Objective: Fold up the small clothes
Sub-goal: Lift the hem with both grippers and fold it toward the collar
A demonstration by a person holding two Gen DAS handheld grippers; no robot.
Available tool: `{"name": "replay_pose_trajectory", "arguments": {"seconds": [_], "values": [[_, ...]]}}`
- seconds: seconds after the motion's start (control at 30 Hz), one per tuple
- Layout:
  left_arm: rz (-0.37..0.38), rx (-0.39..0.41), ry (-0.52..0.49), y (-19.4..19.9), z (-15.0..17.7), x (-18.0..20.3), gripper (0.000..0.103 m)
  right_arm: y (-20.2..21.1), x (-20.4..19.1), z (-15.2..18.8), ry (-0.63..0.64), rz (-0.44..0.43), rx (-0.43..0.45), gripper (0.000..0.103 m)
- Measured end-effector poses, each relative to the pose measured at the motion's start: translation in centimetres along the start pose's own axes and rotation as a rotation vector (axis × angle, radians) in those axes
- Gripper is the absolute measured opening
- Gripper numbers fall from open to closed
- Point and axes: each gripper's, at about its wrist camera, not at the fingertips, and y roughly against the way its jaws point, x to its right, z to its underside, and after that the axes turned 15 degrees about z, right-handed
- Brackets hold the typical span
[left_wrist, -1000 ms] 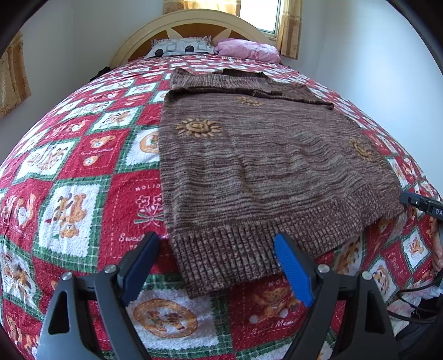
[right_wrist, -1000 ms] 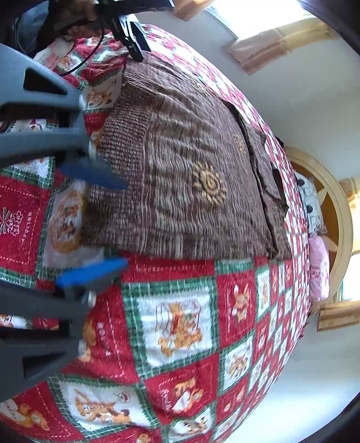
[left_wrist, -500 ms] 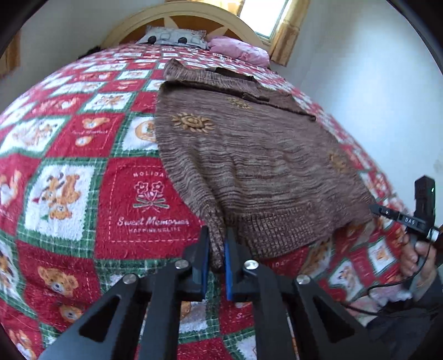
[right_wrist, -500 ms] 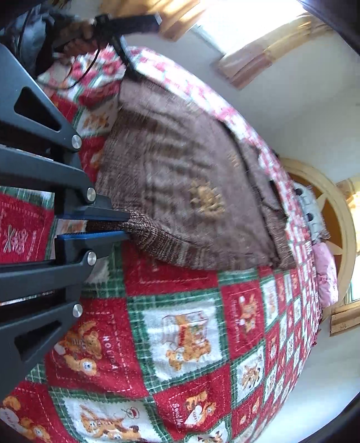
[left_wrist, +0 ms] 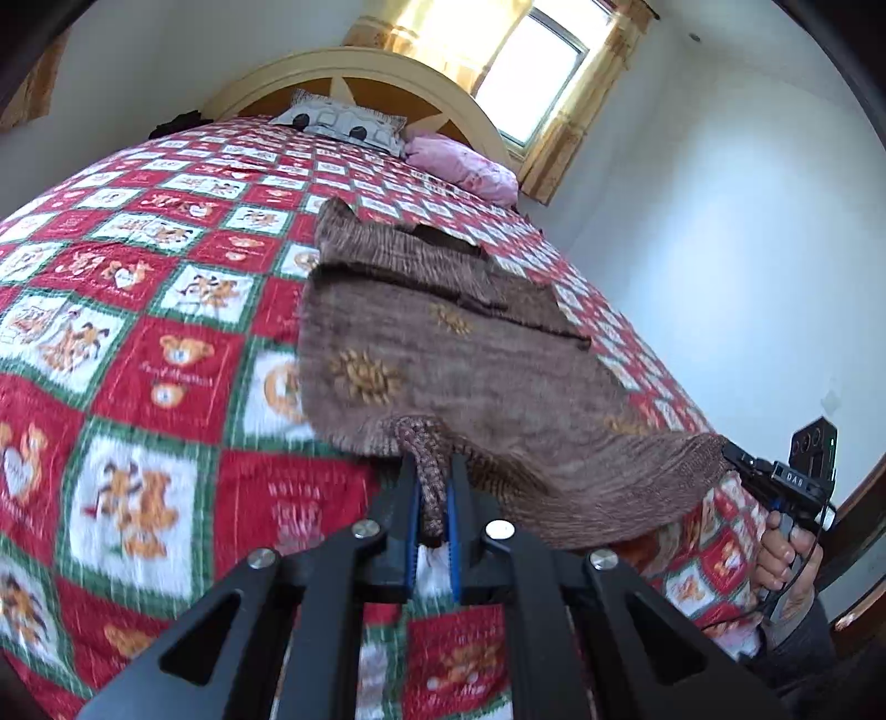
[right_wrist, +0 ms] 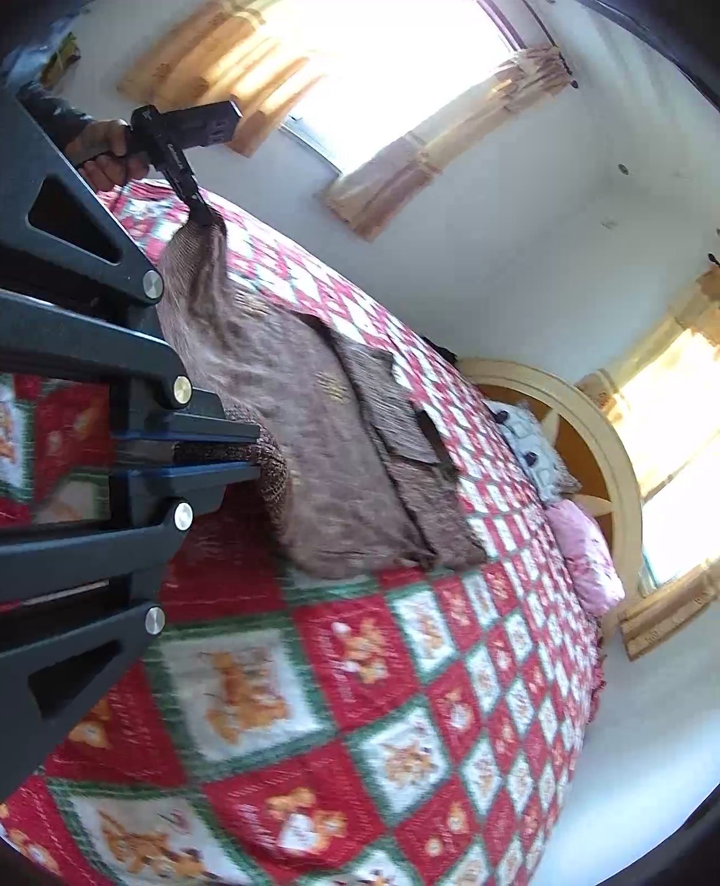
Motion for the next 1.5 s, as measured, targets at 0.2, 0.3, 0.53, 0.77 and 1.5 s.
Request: {"name": "replay_pose_trajectory", "arguments": {"seconds": [0.2, 0.3, 0.53, 0.77, 1.5], "values": [[0.008, 0.024, 0.016, -1.3, -4.0, -1.6, 0.008, -1.7, -0.8, -4.5, -0.019, 0.015, 0.030, 0.005], [0.004, 0.034, 0.000, -2.4, -6.4, -2.1, 0.008, -2.9, -1.3, -6.7, -0.025, 0.019, 0.036, 0.005], [0.012, 0.061, -0.004, -5.1, -12.1, -3.3, 0.008, -6.6, -2.3, -12.1, -0.045, 0.035, 0.043, 0.005], [-0.013, 0.050, -0.017, -8.8, -17.0, -4.5, 0.008, -11.4, -2.5, -16.6, -0.057, 0.071, 0.020, 0.005], [-0.109, -0.073, 0.045, -21.1, -23.5, -13.1, 0.009, -30.4, 0.3, -24.4, -0.092, 0.199, -0.204, 0.005]]}}
